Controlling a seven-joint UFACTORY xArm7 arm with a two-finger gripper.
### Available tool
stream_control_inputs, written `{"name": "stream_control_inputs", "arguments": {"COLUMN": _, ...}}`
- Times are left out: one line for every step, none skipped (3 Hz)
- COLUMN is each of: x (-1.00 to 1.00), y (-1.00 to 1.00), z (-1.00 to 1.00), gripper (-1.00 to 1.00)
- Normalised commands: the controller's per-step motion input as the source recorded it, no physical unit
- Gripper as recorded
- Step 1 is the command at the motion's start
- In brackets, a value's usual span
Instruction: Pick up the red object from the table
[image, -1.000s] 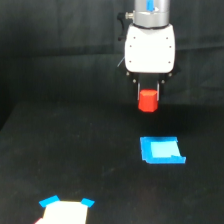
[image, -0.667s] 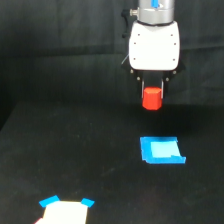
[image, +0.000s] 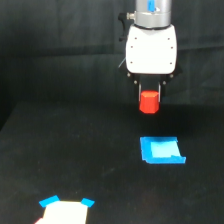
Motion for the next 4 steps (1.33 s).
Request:
{"name": "stream_control_inputs", "arguments": {"x": 0.36, "y": -0.01, "z": 0.60, "gripper": -1.00}}
{"name": "stream_control_inputs", "arguments": {"x": -0.14, "y": -0.39, "z": -0.10, "gripper": -0.66}}
{"name": "stream_control_inputs", "arguments": {"x": -0.38, "y": -0.07, "z": 0.15, "gripper": -0.52}}
{"name": "stream_control_inputs", "arguments": {"x": -0.26, "y": -0.05, "z": -0.92, "gripper": -0.92}}
